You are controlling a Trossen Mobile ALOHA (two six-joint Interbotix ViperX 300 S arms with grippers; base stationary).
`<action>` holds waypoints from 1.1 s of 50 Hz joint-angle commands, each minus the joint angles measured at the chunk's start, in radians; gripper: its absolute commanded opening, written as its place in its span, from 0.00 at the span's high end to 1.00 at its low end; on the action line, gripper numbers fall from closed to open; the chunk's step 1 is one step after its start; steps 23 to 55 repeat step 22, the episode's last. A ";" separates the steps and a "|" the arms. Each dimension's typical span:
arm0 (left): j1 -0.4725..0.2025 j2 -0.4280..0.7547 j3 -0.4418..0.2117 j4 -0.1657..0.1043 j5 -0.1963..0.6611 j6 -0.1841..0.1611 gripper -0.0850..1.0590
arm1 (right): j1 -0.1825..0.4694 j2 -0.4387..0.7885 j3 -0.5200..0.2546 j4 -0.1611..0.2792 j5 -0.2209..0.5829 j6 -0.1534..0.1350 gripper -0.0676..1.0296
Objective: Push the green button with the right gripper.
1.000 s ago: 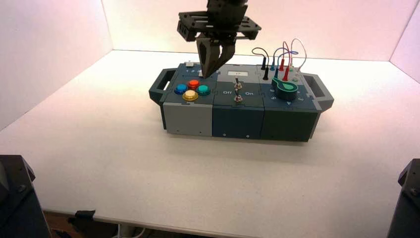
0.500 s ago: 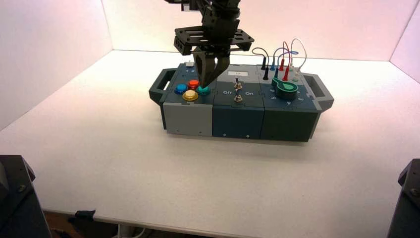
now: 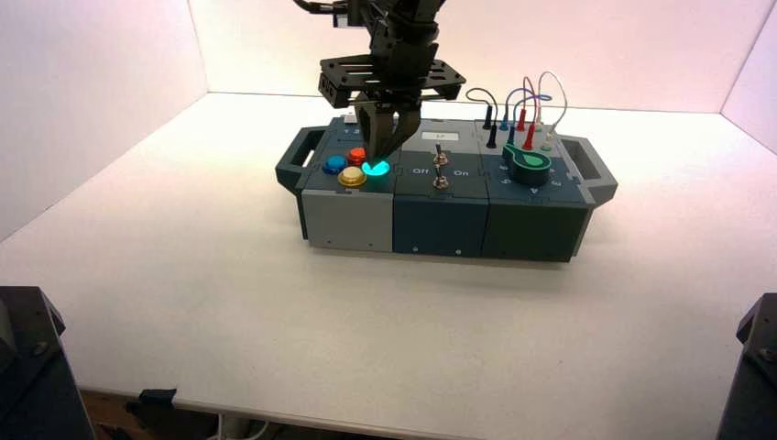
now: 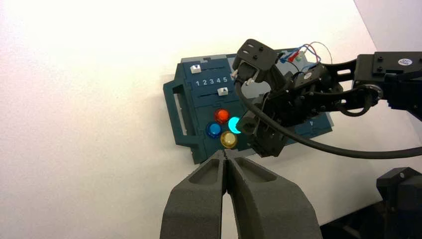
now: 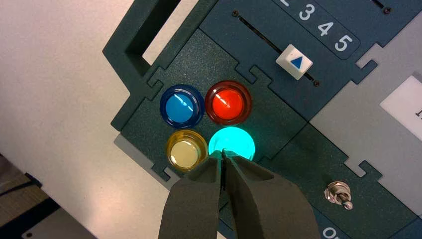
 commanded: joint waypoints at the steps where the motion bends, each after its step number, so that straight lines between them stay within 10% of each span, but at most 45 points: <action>1: 0.006 0.002 -0.012 0.002 -0.003 0.011 0.95 | 0.005 -0.012 -0.009 0.003 -0.006 0.006 0.96; 55: 0.006 0.008 -0.012 -0.002 -0.009 0.011 0.95 | 0.005 -0.037 0.008 0.003 -0.006 0.008 0.96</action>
